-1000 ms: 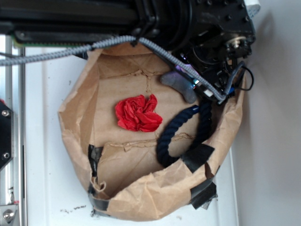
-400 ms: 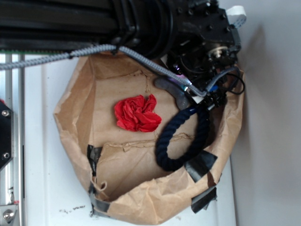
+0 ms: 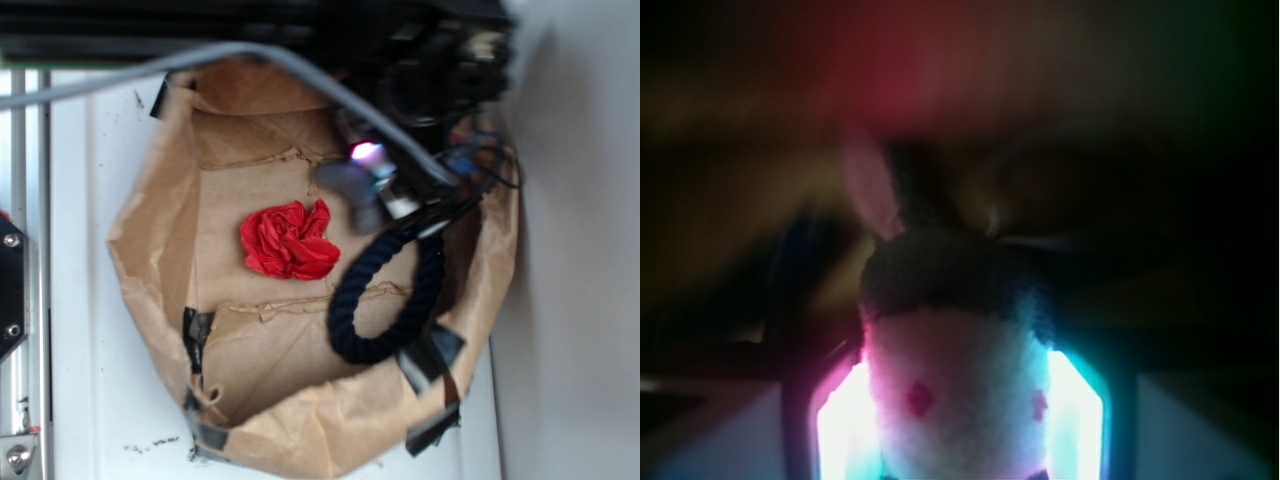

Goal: Grab the gray animal.

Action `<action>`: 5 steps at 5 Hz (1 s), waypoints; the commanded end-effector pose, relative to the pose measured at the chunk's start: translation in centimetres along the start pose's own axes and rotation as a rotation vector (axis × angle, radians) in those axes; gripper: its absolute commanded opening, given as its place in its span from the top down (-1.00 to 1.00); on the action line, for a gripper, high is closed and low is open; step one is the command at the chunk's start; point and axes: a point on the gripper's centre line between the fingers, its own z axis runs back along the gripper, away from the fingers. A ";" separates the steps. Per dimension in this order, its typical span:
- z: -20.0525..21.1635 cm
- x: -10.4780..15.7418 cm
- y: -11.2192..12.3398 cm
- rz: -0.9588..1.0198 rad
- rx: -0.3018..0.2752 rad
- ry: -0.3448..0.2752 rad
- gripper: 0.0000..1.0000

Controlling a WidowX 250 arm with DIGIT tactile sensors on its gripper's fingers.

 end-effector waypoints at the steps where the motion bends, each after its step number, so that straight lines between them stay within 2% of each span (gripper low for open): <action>1: 5.5 5.5 3.0 -0.142 -0.110 -0.121 1.00; 2: 6.3 5.6 2.6 -0.157 -0.095 -0.164 1.00; 3: 7.4 2.7 1.8 -0.228 -0.086 -0.152 1.00; 4: 8.5 -0.8 0.7 -0.271 -0.056 -0.153 1.00; 5: 9.9 -3.3 -0.8 -0.300 -0.009 -0.164 1.00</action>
